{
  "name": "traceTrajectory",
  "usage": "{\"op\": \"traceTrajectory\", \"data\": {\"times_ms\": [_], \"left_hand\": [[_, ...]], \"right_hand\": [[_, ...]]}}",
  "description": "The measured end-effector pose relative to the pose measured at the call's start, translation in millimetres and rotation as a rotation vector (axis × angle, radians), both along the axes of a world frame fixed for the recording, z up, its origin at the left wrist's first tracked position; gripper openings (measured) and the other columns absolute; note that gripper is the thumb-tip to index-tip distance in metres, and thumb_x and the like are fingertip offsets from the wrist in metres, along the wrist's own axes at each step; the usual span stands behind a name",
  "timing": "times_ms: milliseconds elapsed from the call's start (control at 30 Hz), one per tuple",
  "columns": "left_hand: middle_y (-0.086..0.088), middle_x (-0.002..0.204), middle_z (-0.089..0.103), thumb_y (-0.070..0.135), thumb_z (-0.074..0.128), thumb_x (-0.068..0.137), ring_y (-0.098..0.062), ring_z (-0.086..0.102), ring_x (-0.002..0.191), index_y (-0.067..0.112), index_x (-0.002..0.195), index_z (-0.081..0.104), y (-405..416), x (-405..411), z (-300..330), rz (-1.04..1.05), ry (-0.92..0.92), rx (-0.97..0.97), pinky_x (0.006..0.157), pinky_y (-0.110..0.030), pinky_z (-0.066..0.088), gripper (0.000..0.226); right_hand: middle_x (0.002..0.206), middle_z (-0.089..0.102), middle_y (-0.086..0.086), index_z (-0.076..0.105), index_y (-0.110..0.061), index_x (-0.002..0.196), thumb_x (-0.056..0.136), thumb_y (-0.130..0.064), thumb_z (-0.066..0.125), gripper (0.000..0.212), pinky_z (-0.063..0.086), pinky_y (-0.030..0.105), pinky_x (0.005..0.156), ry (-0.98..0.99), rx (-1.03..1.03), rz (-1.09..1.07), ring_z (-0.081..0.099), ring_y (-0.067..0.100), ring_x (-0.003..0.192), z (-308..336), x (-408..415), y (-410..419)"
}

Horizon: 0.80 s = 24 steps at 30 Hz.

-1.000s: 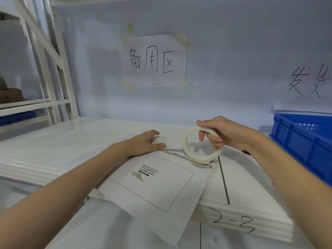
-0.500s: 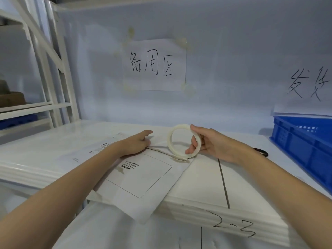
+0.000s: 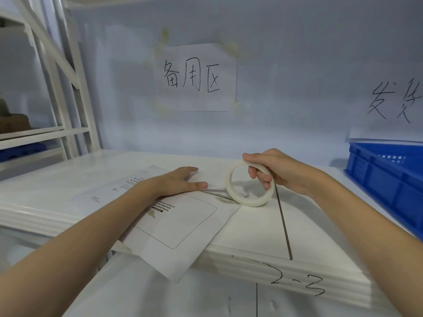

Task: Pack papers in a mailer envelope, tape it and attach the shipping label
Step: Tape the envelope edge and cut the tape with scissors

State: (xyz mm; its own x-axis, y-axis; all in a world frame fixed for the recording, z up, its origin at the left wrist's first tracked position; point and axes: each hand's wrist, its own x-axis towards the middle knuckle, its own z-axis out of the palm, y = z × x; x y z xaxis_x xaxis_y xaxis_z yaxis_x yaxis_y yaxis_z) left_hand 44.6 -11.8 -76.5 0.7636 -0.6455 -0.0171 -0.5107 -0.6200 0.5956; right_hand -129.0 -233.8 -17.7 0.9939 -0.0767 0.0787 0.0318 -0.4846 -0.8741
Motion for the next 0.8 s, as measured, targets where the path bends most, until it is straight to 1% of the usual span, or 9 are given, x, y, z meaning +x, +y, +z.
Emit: {"op": "traceTrajectory", "data": {"times_ms": [133,233,300,367,400,500,633,733,800], "left_hand": [[0.008,0.157,0.028,0.058,0.061,0.085,-0.015,0.030,0.143,0.034,0.149,0.028,-2.5,-3.2,5.4,-0.032,-0.032,0.017,0.107,-0.027,0.027,0.076],[0.003,0.157,0.031,0.033,0.054,0.097,-0.014,0.027,0.144,0.036,0.149,0.026,-11.4,-9.4,8.8,-0.117,-0.117,0.057,0.111,-0.027,0.023,0.059],[0.001,0.155,0.033,0.021,0.044,0.101,-0.014,0.028,0.144,0.039,0.150,0.023,-15.5,-12.2,7.0,-0.135,-0.046,0.054,0.113,-0.030,0.025,0.057],[0.001,0.152,0.035,0.023,0.038,0.102,-0.017,0.027,0.144,0.039,0.151,0.020,-17.9,-15.9,7.0,-0.122,0.032,0.022,0.112,-0.030,0.024,0.055],[0.003,0.152,0.034,0.033,0.037,0.102,-0.017,0.026,0.145,0.038,0.152,0.019,-19.3,-17.7,7.0,-0.119,0.063,-0.006,0.112,-0.030,0.022,0.053],[0.011,0.159,0.021,0.063,0.039,0.093,-0.011,0.018,0.148,0.035,0.154,0.014,-23.3,-21.4,4.8,-0.135,0.060,-0.004,0.117,-0.032,0.016,0.072],[0.012,0.161,0.017,0.066,0.052,0.085,-0.011,0.019,0.148,0.033,0.153,0.016,-23.7,-18.3,-1.3,-0.153,-0.018,0.026,0.120,-0.036,0.019,0.084],[0.012,0.160,0.021,0.061,0.053,0.089,-0.010,0.022,0.146,0.031,0.153,0.020,-24.0,-21.3,-0.8,-0.160,-0.057,0.030,0.115,-0.028,0.021,0.078],[0.011,0.160,0.021,0.058,0.052,0.091,-0.011,0.023,0.146,0.031,0.152,0.022,-25.2,-22.4,-1.1,-0.157,-0.090,0.036,0.116,-0.029,0.021,0.074]], "right_hand": [[0.044,0.038,0.002,0.060,-0.006,0.069,0.097,-0.043,0.050,0.047,0.044,0.031,0.062,-0.016,0.078,-0.015,0.041,0.020,0.045,-5.6,5.3,-3.3],[0.048,0.049,0.007,0.057,-0.008,0.066,0.099,-0.046,0.041,0.052,0.048,0.035,0.076,0.042,0.152,0.068,0.056,0.028,0.057,-8.8,3.9,-8.2],[0.051,0.051,0.008,0.057,-0.008,0.067,0.099,-0.046,0.038,0.054,0.049,0.039,0.086,0.091,0.193,0.113,0.060,0.031,0.064,-9.7,2.2,-11.4],[0.050,0.049,0.008,0.056,-0.007,0.067,0.100,-0.045,0.039,0.053,0.046,0.047,0.097,0.109,0.209,0.123,0.059,0.031,0.063,-10.0,2.1,-12.9],[0.050,0.047,0.008,0.056,-0.008,0.066,0.100,-0.044,0.039,0.052,0.045,0.048,0.099,0.110,0.213,0.122,0.057,0.030,0.060,-10.0,2.5,-12.8],[0.048,0.043,0.006,0.054,-0.009,0.065,0.101,-0.042,0.041,0.050,0.048,0.045,0.089,0.094,0.221,0.106,0.051,0.024,0.049,-8.6,3.6,-11.2],[0.051,0.046,0.005,0.054,-0.008,0.069,0.100,-0.038,0.045,0.045,0.047,0.035,0.071,0.059,0.149,0.083,0.047,0.023,0.049,-3.6,3.8,-9.3],[0.048,0.045,0.004,0.058,-0.005,0.071,0.098,-0.036,0.050,0.042,0.046,0.033,0.062,0.047,0.082,0.040,0.045,0.021,0.046,3.3,-1.5,-11.9],[0.045,0.042,0.003,0.059,-0.004,0.072,0.097,-0.035,0.052,0.041,0.045,0.030,0.056,0.053,0.060,0.009,0.041,0.019,0.044,7.1,-5.4,-15.0]]}}
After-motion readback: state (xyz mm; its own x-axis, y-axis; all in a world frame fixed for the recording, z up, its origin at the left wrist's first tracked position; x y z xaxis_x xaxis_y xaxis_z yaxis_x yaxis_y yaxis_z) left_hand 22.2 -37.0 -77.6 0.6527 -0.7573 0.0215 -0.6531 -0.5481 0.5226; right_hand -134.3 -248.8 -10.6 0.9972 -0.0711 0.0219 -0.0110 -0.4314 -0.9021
